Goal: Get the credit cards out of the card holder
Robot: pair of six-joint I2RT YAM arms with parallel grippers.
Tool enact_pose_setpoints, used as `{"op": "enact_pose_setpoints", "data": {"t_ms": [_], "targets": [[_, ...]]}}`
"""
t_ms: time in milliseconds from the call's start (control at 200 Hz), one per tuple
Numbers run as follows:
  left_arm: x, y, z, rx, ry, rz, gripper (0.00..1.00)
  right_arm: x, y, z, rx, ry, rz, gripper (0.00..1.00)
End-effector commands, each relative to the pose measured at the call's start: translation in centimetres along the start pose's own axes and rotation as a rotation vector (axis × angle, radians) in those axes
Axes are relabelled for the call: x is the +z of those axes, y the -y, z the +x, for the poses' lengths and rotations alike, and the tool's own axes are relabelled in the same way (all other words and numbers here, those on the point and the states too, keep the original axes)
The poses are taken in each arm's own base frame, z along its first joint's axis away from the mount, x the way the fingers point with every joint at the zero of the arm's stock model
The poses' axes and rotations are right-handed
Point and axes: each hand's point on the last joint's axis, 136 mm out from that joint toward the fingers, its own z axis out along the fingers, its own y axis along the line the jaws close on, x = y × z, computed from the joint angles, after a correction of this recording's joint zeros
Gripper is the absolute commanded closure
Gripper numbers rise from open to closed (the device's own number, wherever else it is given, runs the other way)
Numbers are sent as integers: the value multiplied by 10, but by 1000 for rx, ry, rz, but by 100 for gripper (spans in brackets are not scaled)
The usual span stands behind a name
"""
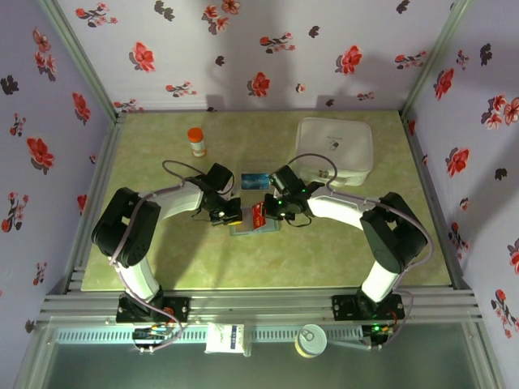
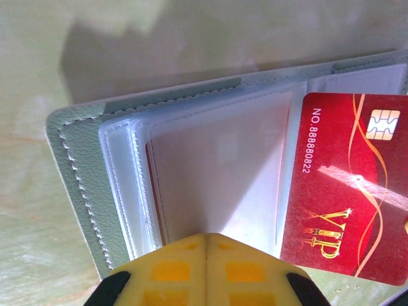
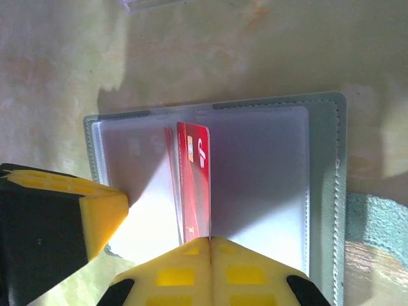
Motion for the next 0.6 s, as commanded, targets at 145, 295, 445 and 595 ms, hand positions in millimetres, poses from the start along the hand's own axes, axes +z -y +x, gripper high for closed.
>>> {"op": "enact_pose_setpoints", "data": {"t_ms": [145, 295, 445, 595], "targets": [[5, -7, 6, -3, -29, -40, 100, -12, 1, -3, -58, 14, 64, 95], [6, -7, 5, -1, -30, -40, 100, -10, -2, 0, -70, -8, 59, 95], [5, -6, 4, -3, -28, -39, 100, -4, -6, 4, -79, -32, 56, 95], [5, -7, 5, -2, -29, -40, 100, -2, -10, 4, -87, -29, 52, 95]]}}
